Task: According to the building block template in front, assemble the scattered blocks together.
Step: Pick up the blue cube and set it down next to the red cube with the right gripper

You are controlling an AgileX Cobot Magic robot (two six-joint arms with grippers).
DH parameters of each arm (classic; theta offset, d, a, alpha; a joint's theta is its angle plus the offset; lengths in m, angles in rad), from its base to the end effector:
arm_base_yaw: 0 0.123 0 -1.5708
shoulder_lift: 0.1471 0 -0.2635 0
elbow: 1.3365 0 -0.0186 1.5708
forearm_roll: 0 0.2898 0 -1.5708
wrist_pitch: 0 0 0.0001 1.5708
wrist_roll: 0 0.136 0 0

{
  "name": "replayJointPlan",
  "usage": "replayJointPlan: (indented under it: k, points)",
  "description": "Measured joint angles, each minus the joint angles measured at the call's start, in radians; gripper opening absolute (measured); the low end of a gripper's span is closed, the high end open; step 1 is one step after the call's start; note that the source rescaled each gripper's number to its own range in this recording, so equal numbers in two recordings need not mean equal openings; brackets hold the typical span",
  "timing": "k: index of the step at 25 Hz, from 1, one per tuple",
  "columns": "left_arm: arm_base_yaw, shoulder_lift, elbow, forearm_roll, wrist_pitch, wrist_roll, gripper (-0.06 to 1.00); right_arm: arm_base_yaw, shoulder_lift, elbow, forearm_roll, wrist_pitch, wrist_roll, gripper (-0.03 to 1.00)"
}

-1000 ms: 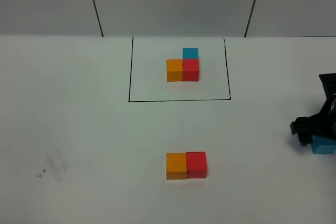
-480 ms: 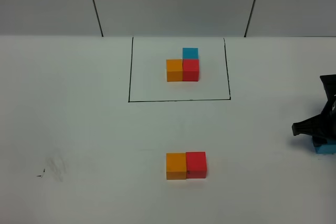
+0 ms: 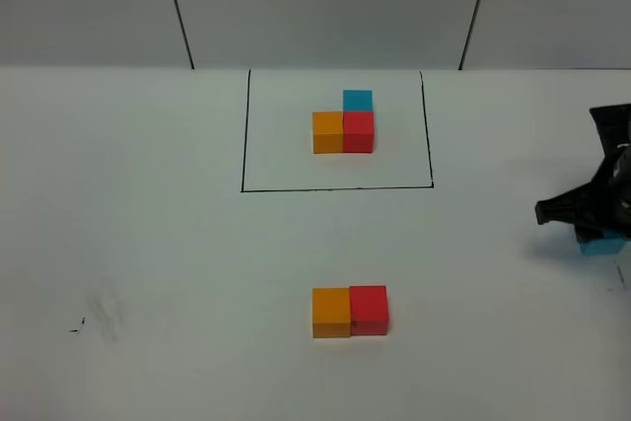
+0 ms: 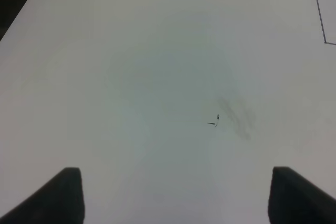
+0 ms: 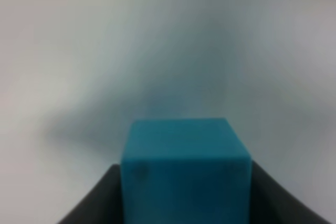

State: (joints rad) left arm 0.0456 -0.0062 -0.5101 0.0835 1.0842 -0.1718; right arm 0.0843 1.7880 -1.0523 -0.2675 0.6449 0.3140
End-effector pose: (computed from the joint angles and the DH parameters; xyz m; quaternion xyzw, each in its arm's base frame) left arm 0.0869 0.0140 0.2772 -0.0951 0.8491 0.0089 0.5196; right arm 0.3755 0.0100 0.0805 0.0186 0.9859 -0.0652 0.1529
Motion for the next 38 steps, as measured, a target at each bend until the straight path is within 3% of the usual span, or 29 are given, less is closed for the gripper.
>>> replayJointPlan:
  k: [6,15,24,38]
  points:
    - [0.0,0.0,0.0,0.0,0.0,0.0,0.57,0.154,-0.011,-0.13,0.02,0.125,0.137,0.27]
    - [0.0,0.0,0.0,0.0,0.0,0.001,0.57,0.377,0.004,-0.215,0.102,0.148,0.23,0.27]
    - [0.0,0.0,0.0,0.0,0.0,0.001,0.57,0.477,0.194,-0.38,0.056,0.356,0.481,0.27]
    - [0.0,0.0,0.0,0.0,0.0,0.001,0.57,0.554,0.248,-0.446,0.059,0.279,0.527,0.27]
